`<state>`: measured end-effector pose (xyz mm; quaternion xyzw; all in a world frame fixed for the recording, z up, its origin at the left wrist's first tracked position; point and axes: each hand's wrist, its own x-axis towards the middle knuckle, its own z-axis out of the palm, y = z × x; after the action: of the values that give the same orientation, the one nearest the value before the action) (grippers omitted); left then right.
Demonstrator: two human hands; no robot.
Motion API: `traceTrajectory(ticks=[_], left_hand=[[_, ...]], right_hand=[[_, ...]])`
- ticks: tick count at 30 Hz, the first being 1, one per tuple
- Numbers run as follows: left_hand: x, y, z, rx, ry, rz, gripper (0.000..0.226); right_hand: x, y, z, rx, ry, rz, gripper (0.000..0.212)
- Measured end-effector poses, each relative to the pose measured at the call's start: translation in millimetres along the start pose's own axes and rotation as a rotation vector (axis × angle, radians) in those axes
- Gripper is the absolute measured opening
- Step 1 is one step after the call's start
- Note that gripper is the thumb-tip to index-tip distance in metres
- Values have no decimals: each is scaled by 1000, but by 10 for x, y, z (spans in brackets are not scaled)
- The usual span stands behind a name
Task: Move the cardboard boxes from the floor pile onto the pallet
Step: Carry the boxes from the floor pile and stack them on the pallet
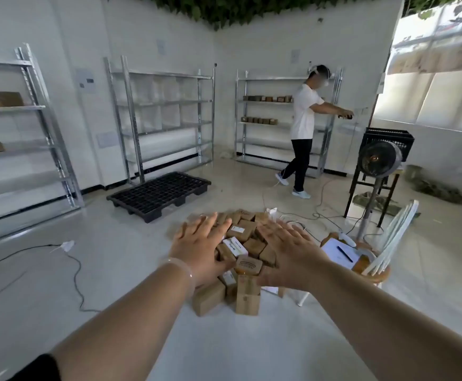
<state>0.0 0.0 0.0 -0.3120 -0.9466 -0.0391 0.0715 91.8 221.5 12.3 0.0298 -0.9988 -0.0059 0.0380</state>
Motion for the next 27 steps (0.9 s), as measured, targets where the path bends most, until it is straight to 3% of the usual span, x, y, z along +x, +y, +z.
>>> traceTrajectory(ticks=[11,16,22,27], left_hand=[[1175,-975,734,-30,-117,57,91],[1710,-1154,1259,-74,-173,92,90],[2241,-1097,1998,-92,-276,163,92],[2914,-1061,2550,-81,-349,112,92]], right_hand=[[1492,38,694,123,-67,95,112],[1805,212,1093,209,-126,205,129],[2119,610,1680,239,-256,307,110],[2635,1093,2208,268,-330,305,105]])
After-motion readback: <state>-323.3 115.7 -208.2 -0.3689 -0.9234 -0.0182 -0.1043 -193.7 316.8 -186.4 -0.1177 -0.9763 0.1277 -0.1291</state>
